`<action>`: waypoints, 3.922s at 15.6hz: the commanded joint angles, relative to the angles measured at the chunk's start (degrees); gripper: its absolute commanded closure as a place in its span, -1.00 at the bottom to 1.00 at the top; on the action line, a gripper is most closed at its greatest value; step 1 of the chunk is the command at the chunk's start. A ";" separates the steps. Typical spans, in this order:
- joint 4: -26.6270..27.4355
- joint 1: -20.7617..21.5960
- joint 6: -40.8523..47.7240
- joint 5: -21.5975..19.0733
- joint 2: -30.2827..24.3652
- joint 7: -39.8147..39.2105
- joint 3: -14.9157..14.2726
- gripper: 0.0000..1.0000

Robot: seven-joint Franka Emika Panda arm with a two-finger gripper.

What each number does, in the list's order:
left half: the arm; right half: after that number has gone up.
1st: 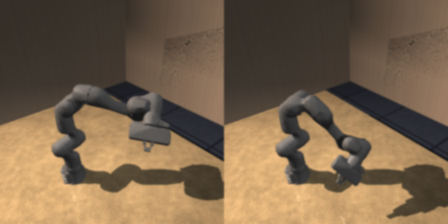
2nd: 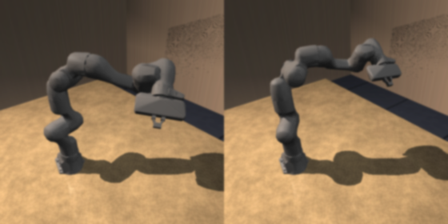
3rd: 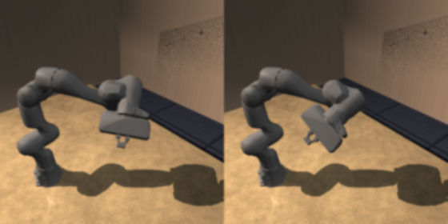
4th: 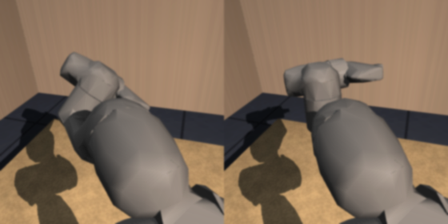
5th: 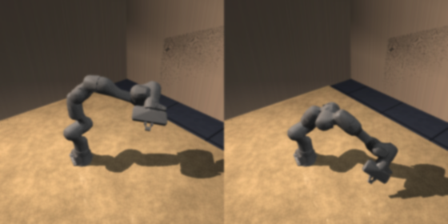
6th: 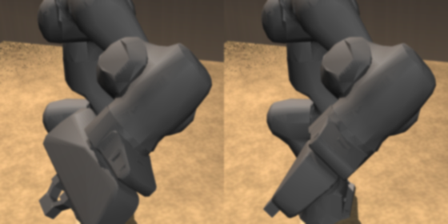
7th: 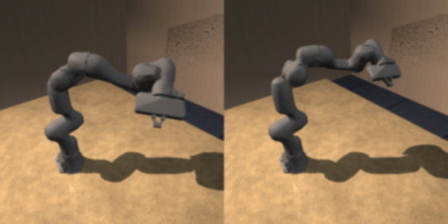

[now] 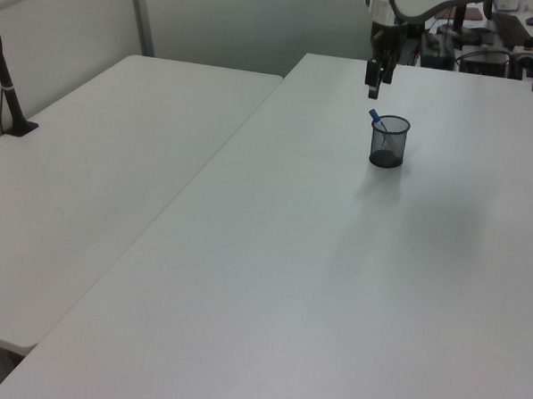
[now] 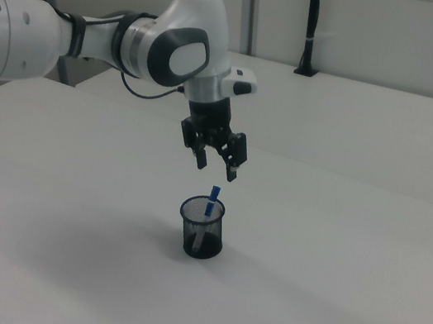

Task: Remove the marker
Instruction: 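Move the open gripper over the mesh cup and lower onto the marker, then close the gripper on the blue-capped marker inside the cup, then lift the marker straight up out of the mesh cup, then carry the marker away from the cup and lower it to the table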

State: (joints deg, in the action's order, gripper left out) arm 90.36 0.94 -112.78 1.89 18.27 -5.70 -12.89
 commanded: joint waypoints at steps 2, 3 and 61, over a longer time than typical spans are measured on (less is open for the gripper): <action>0.78 0.99 -1.21 2.06 1.67 -1.60 -0.56 -0.44; 0.78 1.08 -1.30 2.06 2.03 -1.60 -0.47 -0.43; -0.89 21.03 17.16 -5.67 12.31 12.19 0.14 0.29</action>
State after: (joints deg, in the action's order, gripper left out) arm 88.87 21.27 -95.27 -3.10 29.26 4.76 -12.18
